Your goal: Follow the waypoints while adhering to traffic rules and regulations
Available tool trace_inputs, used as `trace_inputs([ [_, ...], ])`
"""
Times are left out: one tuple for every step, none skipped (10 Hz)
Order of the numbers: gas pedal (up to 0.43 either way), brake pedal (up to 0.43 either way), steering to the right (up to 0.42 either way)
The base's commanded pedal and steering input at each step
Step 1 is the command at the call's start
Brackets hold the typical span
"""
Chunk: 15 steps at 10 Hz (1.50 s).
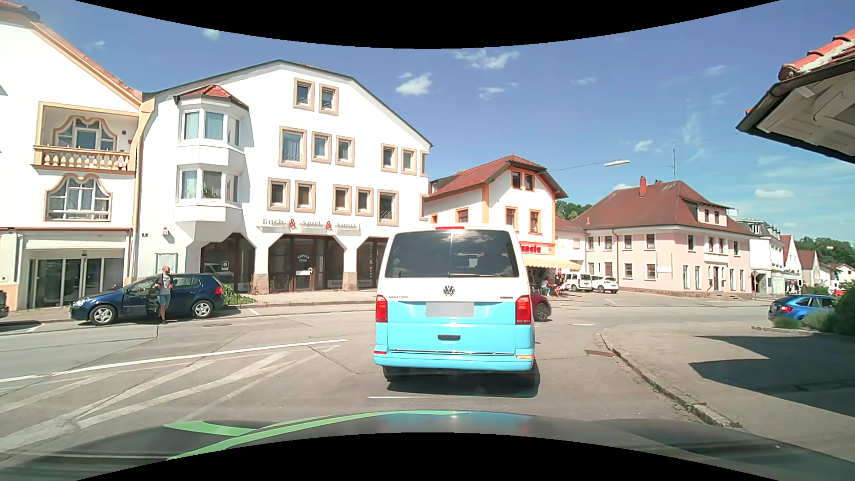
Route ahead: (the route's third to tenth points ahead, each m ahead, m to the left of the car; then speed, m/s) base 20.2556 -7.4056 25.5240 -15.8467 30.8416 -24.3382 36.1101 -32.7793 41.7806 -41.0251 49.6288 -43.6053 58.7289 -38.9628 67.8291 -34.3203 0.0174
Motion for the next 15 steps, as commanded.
trace_inputs([
  [0.0, 0.323, 0.048],
  [0.0, 0.323, 0.048],
  [0.0, 0.323, 0.048],
  [0.0, 0.323, 0.048],
  [0.0, 0.323, 0.048],
  [0.0, 0.323, 0.048],
  [0.0, 0.323, 0.048],
  [0.0, 0.262, 0.048],
  [0.0, 0.146, 0.048],
  [0.0, 0.043, 0.048],
  [0.0, 0.0, 0.048],
  [0.0, 0.0, 0.048],
  [0.0, 0.0, 0.048],
  [0.0, 0.0, 0.048],
  [0.0, 0.0, 0.048],
])
